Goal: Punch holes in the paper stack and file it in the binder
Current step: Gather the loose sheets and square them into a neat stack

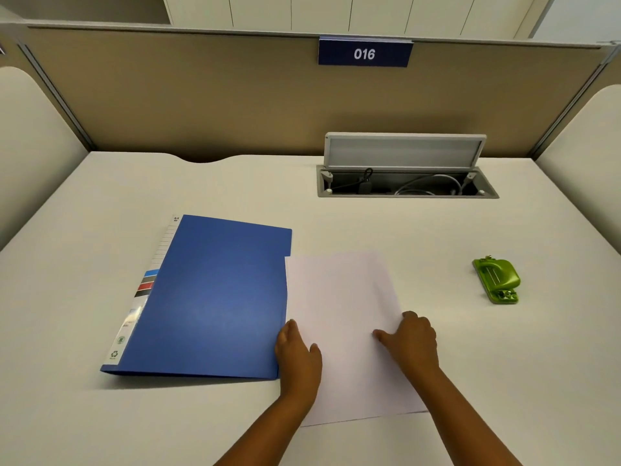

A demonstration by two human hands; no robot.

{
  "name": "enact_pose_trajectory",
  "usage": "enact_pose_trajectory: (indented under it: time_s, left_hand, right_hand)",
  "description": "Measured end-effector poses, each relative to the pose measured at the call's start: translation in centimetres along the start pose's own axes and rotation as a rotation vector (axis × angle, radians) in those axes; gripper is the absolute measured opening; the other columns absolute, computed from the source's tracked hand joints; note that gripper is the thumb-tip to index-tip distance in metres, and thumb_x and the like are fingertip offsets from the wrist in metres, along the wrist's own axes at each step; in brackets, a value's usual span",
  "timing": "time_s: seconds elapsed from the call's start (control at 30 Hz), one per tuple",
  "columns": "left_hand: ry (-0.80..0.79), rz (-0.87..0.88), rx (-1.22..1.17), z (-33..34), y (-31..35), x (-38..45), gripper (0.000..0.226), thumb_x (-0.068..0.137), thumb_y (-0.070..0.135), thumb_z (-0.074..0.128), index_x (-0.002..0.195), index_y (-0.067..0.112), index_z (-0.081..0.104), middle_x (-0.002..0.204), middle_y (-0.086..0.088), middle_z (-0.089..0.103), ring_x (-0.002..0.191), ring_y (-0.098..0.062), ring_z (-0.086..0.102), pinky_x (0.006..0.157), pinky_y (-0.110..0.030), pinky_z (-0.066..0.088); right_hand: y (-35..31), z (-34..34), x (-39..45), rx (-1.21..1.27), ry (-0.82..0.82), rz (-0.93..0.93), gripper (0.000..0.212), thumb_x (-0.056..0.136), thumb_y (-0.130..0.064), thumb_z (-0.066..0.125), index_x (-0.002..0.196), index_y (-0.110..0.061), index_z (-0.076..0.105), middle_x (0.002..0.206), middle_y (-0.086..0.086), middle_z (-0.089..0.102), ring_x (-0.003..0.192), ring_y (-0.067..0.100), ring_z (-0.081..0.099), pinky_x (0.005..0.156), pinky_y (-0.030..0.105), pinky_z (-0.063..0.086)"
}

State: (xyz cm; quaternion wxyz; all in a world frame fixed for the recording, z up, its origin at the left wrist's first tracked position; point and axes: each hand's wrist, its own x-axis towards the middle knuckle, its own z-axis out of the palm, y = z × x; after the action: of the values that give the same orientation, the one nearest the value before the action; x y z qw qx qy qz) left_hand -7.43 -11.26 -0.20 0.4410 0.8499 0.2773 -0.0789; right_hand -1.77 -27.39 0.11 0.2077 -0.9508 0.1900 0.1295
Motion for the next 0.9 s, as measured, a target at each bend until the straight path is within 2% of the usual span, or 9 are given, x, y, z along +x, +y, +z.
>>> enact_pose_trajectory:
  time_s: [0.2,0.3,0.43,0.53,0.6,0.67,0.73,0.83,0.9]
  left_hand:
    - [-0.019,0.007,0.007,-0.2,-0.3,0.1,0.061,0.092,0.016,0.05,0.144,0.006,0.019,0.152,-0.009,0.024,0.139,-0.024,0.026,0.111,-0.029,0.028]
    - [-0.03,0.017,0.032,-0.4,-0.1,0.2,0.062,0.093,0.018,0.049,0.144,0.007,0.017,0.152,-0.008,0.022,0.14,-0.022,0.025,0.11,-0.027,0.027]
    - [-0.033,0.029,0.051,-0.5,-0.3,0.2,0.063,0.093,0.02,0.049,0.145,0.008,0.015,0.152,-0.007,0.021,0.14,-0.022,0.024,0.11,-0.026,0.026]
    - [-0.032,0.028,0.068,-0.4,-0.2,0.3,0.063,0.093,0.022,0.048,0.145,0.008,0.015,0.153,-0.007,0.021,0.14,-0.022,0.024,0.11,-0.027,0.027]
    - [-0.033,0.022,0.056,-0.5,0.0,0.4,0.063,0.093,0.024,0.048,0.145,0.008,0.015,0.152,-0.008,0.021,0.14,-0.023,0.025,0.11,-0.028,0.028]
    - [-0.015,0.042,-0.042,-1.0,0.2,0.8,0.065,0.092,0.022,0.051,0.144,0.007,0.017,0.151,-0.011,0.024,0.138,-0.025,0.027,0.11,-0.029,0.028]
    - [0.023,0.081,-0.18,-1.7,0.4,1.7,0.067,0.09,0.02,0.054,0.144,0.006,0.017,0.15,-0.013,0.027,0.137,-0.026,0.029,0.109,-0.03,0.027]
    - [-0.016,0.104,-0.392,-3.4,1.6,3.2,0.068,0.089,0.021,0.055,0.145,0.007,0.018,0.149,-0.009,0.03,0.137,-0.024,0.03,0.111,-0.032,0.026]
    - [-0.079,0.12,-0.485,-4.5,2.5,4.1,0.058,0.091,0.021,0.053,0.142,0.008,0.028,0.142,-0.006,0.039,0.132,-0.024,0.038,0.109,-0.033,0.032]
  right_hand:
    - [-0.7,-0.4,0.1,0.062,-0.056,0.008,0.059,0.076,-0.035,0.072,0.119,-0.002,0.047,0.117,0.014,0.059,0.108,0.031,0.057,0.084,0.034,0.047]
    - [-0.4,-1.3,0.8,0.187,-0.161,0.003,0.058,0.075,-0.035,0.072,0.117,-0.004,0.048,0.108,0.011,0.06,0.103,0.031,0.059,0.077,0.033,0.046]
    - [0.6,-3.0,2.6,0.626,-0.312,0.086,0.035,0.078,-0.03,0.07,0.097,-0.002,0.065,0.097,0.018,0.069,0.082,0.033,0.065,0.074,0.04,0.051]
    - [1.0,-3.5,3.1,0.628,-0.382,0.064,0.021,0.084,-0.015,0.064,0.101,-0.003,0.062,0.087,0.011,0.067,0.075,0.026,0.062,0.07,0.033,0.049]
    - [1.2,-3.3,3.1,0.589,-0.363,0.008,0.018,0.086,-0.011,0.059,0.105,-0.008,0.059,0.092,0.01,0.064,0.083,0.027,0.062,0.075,0.038,0.051]
    - [1.4,-3.6,2.6,0.632,-0.328,-0.076,0.017,0.088,-0.01,0.056,0.105,-0.012,0.058,0.105,0.013,0.065,0.095,0.031,0.063,0.085,0.044,0.05]
    - [1.6,-4.1,1.9,0.766,-0.318,-0.163,0.018,0.089,-0.009,0.055,0.107,-0.014,0.059,0.113,0.013,0.065,0.099,0.029,0.064,0.089,0.045,0.05]
    - [1.3,-5.2,0.6,0.9,-0.283,-0.299,0.02,0.091,-0.011,0.053,0.108,-0.019,0.059,0.112,0.008,0.067,0.1,0.022,0.065,0.09,0.04,0.051]
    - [0.7,-5.9,0.0,0.944,-0.228,-0.368,0.02,0.091,-0.011,0.052,0.106,-0.023,0.059,0.108,0.004,0.068,0.097,0.019,0.066,0.086,0.035,0.053]
